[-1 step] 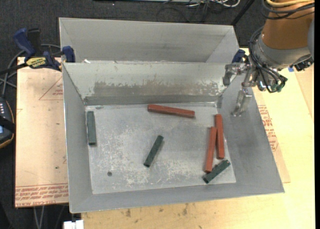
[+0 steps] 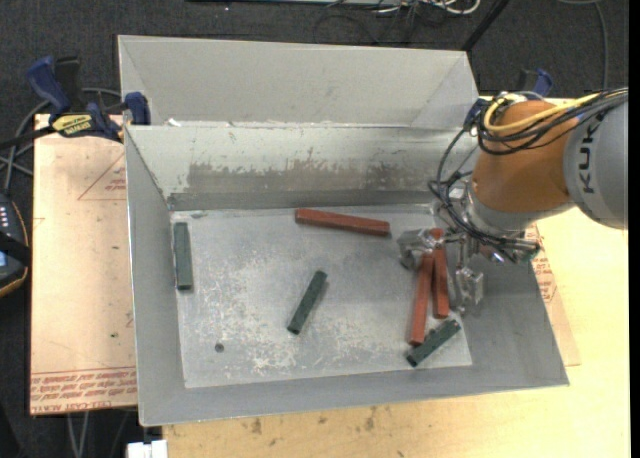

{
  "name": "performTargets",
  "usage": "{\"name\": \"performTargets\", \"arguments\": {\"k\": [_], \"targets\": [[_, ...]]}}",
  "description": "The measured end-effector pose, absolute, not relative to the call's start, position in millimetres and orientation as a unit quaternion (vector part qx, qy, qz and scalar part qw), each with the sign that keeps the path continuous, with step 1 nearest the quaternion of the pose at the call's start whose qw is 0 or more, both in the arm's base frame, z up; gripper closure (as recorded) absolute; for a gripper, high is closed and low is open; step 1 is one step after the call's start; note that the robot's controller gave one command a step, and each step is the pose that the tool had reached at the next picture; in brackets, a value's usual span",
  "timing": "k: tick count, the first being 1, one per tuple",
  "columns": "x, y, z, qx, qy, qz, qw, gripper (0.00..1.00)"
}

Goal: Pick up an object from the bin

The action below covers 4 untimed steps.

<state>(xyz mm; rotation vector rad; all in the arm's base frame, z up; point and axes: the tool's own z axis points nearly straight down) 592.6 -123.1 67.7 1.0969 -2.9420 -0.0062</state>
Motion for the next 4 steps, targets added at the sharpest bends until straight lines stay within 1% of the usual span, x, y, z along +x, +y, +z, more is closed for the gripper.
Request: {"name": "performTargets", "arguments": {"k": [1, 2, 3, 4], "targets": [[606.3, -120.4, 101.1, 0.425, -0.905, 0.001, -0.003, 0.0], [604.2, -101.3, 99.7, 0.504, -0.864, -0.001, -0.001, 0.0], [597.8, -83.4, 68.8, 0.628, -0.778, -0.001, 0.0, 0.0], [598.3, -82.5, 68.9, 0.627, -0.779, -0.001, -0.001, 0.0]]}}
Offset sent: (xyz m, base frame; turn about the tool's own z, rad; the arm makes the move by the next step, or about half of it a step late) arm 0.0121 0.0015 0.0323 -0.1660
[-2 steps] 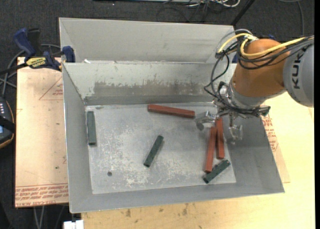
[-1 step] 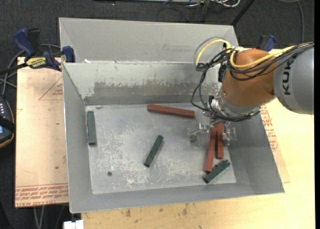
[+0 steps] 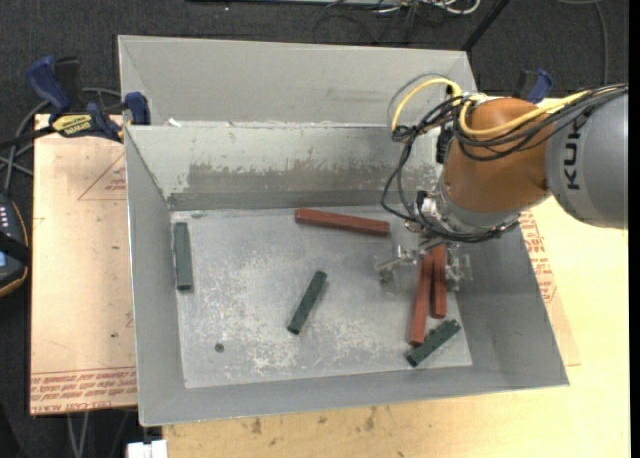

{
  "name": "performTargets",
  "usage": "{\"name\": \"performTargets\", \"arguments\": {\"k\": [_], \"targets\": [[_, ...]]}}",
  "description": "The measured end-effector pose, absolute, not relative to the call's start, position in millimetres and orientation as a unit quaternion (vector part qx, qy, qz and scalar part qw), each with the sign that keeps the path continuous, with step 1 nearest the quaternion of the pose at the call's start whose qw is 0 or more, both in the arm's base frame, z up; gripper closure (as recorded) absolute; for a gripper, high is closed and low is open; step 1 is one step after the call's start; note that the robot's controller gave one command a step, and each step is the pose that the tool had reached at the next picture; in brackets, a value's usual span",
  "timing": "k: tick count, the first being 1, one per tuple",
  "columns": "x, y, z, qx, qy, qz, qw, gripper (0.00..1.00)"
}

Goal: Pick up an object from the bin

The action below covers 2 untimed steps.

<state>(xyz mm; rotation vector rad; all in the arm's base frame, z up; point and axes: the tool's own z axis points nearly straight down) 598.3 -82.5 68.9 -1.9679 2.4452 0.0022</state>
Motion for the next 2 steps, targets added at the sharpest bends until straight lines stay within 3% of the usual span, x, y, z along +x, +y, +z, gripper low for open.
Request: {"name": "performTargets", "arguments": {"k": [1, 2], "targets": [[599.1, -83.0, 70.2, -0.626, 0.78, 0.0, 0.002, 1.0], [599.9, -82.6, 72.2, -0.625, 0.781, 0.0, 0.002, 1.0]]}}
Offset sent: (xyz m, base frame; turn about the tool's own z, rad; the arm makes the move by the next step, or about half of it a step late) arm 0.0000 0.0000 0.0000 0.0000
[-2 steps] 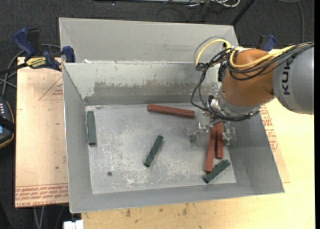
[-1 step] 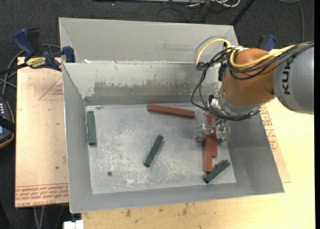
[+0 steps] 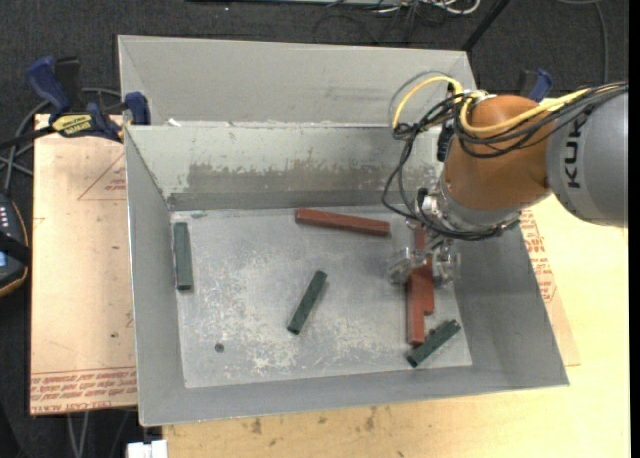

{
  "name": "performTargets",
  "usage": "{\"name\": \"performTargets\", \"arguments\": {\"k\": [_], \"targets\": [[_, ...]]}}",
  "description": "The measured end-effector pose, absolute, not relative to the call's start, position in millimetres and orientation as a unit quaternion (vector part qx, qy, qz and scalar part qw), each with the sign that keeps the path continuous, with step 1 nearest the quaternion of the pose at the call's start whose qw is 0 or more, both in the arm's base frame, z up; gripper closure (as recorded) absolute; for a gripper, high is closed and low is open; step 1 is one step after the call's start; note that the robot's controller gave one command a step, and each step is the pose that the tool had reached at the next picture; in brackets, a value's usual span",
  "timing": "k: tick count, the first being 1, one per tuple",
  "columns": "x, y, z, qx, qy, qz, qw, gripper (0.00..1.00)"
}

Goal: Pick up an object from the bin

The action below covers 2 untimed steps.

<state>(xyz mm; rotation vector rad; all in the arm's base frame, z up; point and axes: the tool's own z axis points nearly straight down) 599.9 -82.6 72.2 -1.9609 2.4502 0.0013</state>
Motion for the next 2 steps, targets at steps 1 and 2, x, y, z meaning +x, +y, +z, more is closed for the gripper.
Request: {"name": "performTargets", "arguments": {"k": [1, 2], "targets": [[601.0, -81.1, 96.5, -0.624, 0.781, 0.0, 0.002, 1.0], [603.2, -80.1, 183.6, -0.623, 0.783, -0.003, 0.004, 1.0]]}}
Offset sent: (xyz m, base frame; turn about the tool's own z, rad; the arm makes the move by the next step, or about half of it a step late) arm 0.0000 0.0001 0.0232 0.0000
